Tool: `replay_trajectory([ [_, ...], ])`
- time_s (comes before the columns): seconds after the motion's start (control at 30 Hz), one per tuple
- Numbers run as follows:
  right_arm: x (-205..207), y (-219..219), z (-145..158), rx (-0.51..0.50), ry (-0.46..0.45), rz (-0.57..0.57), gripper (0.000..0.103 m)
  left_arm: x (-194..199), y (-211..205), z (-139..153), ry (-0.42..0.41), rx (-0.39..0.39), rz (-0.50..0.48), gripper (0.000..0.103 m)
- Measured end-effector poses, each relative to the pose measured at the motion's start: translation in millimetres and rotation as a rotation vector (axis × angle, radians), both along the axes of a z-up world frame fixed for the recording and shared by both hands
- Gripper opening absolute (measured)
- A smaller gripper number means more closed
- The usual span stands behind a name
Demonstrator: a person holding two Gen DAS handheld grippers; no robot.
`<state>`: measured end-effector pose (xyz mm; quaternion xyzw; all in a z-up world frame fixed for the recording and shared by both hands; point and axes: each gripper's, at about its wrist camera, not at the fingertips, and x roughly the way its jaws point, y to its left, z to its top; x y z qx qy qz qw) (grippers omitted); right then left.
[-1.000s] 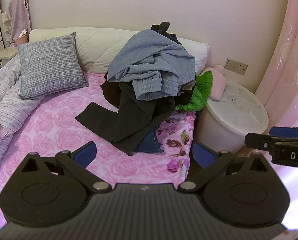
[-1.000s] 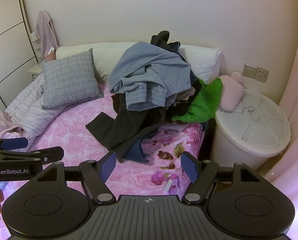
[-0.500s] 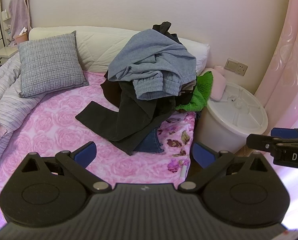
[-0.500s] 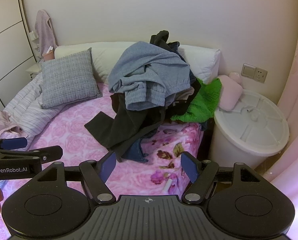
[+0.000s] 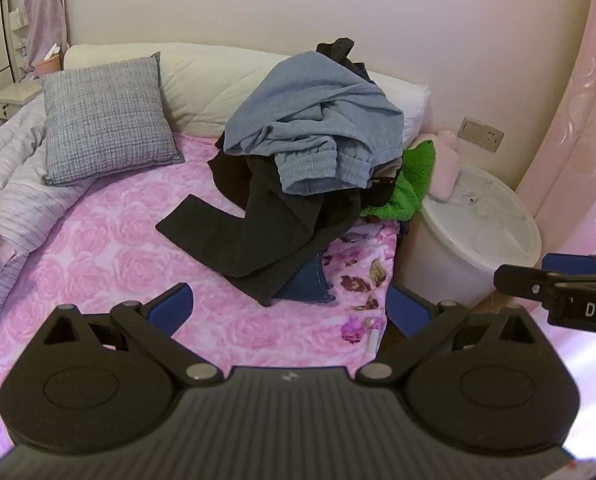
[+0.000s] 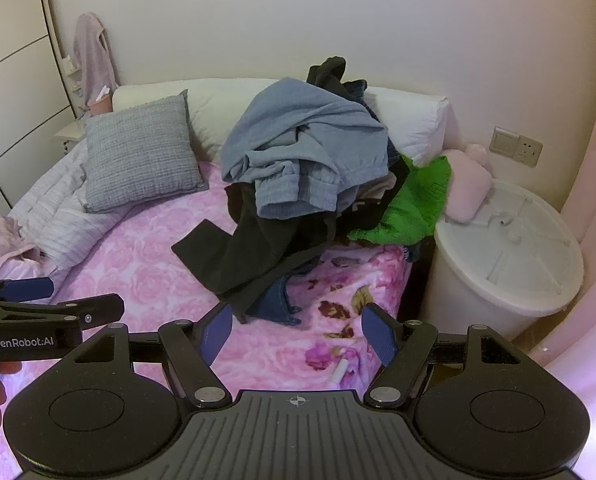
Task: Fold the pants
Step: 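Reach both grippers toward the clothes pile on the bed, then grasp the grey sweatpants with the right gripper while the left gripper grasps them too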
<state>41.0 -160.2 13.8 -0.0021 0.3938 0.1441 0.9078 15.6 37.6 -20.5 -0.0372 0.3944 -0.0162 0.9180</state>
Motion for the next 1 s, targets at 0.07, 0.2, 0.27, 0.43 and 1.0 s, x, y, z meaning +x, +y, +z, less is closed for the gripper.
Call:
replay_trajectory([
  [0.07, 4.6, 0.4, -2.2, 0.000, 0.008, 0.004, 0.069, 3.3, 1.3, -2.1, 0.009, 0.000, 0.003, 0.101],
  [0.2, 17.3, -3.2, -6.2, 0.014, 0.031, 0.006, 0.069, 11.6, 4.1, -6.9, 0.024, -0.007, 0.012, 0.101],
  [0.27, 25.7, -6.2, -8.0, 0.030, 0.044, 0.006, 0.069, 17.0, 5.6, -9.4, 0.030, -0.012, 0.018, 0.101],
  [0.43, 54.2, -12.7, -15.9, 0.061, 0.057, 0.000, 0.069, 36.6, 8.4, -16.7, 0.037, 0.011, 0.049, 0.101],
  [1.0, 244.7, -41.2, -69.2, 0.083, 0.014, -0.047, 0.069, 212.5, 0.4, -58.8, -0.040, 0.104, 0.031, 0.100],
])
